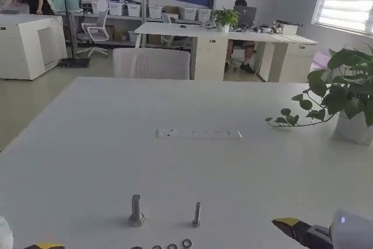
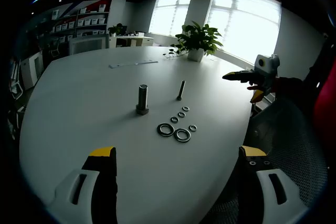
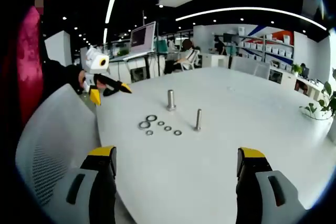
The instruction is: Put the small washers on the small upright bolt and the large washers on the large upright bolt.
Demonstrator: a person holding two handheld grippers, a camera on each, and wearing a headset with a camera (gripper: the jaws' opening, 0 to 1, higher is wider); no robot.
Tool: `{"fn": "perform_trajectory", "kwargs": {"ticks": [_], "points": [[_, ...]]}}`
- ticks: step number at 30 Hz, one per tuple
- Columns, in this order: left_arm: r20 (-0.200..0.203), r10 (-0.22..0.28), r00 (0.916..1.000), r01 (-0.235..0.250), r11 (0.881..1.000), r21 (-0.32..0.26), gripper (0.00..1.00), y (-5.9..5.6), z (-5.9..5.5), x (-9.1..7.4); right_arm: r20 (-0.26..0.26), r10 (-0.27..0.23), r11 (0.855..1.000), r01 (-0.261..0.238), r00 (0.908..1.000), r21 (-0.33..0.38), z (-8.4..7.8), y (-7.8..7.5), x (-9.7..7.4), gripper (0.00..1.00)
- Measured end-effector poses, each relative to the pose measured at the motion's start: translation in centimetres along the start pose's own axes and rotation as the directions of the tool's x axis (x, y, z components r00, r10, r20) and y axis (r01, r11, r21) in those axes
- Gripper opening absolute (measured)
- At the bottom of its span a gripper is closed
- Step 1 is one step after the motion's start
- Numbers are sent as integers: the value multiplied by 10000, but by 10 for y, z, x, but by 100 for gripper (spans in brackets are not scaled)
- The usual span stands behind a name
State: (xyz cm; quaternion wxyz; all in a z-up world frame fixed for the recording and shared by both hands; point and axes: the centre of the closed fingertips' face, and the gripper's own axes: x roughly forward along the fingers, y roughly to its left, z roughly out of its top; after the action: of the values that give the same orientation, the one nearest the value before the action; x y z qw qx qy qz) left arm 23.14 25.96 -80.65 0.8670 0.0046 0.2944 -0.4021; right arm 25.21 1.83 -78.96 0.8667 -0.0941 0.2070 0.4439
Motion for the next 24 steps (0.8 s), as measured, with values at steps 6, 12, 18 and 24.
{"fn": "perform_trajectory", "kwargs": {"ticks": [6,12,18,24], "points": [[-11,4,10000,-4,10000,6,96,0,0,0,-20,16,10000,-16,10000,-7,0,1,0,95],[-2,-12,10000,12,10000,17,95,0,1,0,-37,11,10000,-11,10000,-41,1,1,0,95],[5,-33,10000,33,10000,24,95,-1,1,0,-45,3,10000,-3,10000,-26,1,1,-1,95],[9,-29,10000,29,10000,35,95,0,2,1,-45,2,10000,-2,10000,-21,1,1,-1,94]]}}
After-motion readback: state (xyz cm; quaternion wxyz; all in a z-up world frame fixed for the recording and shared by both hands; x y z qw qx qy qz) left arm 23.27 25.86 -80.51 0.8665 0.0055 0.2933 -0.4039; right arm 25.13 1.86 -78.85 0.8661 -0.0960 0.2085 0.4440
